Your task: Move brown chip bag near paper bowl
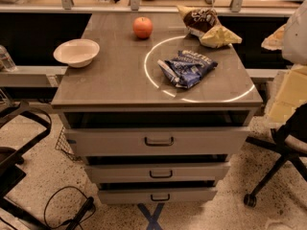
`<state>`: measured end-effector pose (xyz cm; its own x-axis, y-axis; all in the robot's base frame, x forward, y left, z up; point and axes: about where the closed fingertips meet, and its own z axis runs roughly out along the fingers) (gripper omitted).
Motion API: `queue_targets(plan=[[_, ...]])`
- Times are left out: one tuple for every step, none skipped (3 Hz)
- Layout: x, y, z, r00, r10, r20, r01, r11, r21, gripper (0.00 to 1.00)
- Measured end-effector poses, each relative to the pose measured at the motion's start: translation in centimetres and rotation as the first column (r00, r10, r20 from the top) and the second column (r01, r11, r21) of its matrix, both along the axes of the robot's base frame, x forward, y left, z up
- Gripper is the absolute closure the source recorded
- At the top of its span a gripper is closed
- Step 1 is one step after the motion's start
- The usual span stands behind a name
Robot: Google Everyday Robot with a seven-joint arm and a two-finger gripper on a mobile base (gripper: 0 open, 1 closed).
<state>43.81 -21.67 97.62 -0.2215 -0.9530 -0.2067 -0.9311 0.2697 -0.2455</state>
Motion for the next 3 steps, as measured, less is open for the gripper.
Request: queue_targets(plan=[[0.0, 0.0, 0.0, 1.0000, 0.000, 0.000, 0.000, 1.000, 0.000, 0.00], [3.2, 0.5, 0.7, 0.9964, -0.041, 0.075, 0.036, 0.997, 0.072, 0.00], [7.6, 1.0, 1.1, 0.9825, -0.103, 0.155, 0.076, 0.982, 0.175, 0.00]])
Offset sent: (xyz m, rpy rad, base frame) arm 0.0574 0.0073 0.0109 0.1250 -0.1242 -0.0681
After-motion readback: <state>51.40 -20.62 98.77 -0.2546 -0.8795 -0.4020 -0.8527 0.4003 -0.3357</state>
